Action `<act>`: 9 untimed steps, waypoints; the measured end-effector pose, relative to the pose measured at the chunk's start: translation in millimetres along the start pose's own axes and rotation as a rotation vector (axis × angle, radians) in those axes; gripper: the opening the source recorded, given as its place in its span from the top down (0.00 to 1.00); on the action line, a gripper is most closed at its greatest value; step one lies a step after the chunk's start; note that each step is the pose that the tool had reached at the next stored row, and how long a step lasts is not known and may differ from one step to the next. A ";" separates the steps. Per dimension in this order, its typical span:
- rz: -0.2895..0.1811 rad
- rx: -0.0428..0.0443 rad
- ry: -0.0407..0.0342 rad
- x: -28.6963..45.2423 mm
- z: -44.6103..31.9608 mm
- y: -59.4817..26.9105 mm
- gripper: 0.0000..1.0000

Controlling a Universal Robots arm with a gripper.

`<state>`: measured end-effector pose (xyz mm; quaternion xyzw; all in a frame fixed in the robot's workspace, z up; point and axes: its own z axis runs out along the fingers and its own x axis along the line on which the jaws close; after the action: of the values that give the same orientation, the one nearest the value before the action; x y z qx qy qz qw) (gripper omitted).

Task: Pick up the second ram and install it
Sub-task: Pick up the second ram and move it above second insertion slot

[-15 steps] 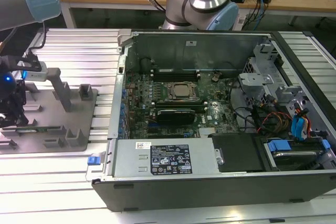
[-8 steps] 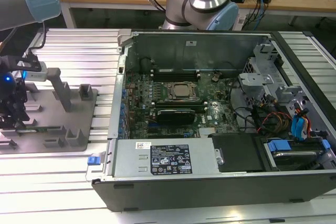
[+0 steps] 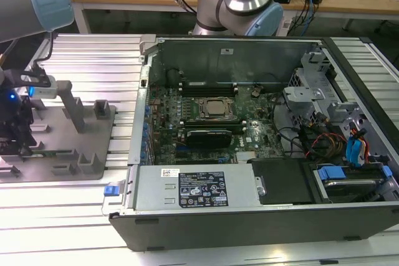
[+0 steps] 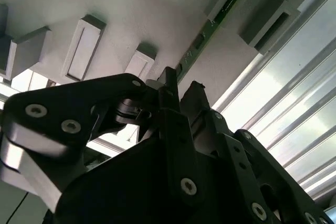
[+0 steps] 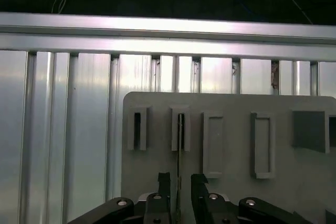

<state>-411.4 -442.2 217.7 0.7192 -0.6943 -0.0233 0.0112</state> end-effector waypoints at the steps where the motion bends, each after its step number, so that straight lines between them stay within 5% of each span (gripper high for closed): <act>1: -0.003 0.0004 0.0003 0.0 0.9 0.0 0.72; 9: -0.027 0.0014 0.0038 0.0 9.6 -0.1 0.72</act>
<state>-411.8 -442.0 208.1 0.7285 -0.6846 -0.0216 0.0117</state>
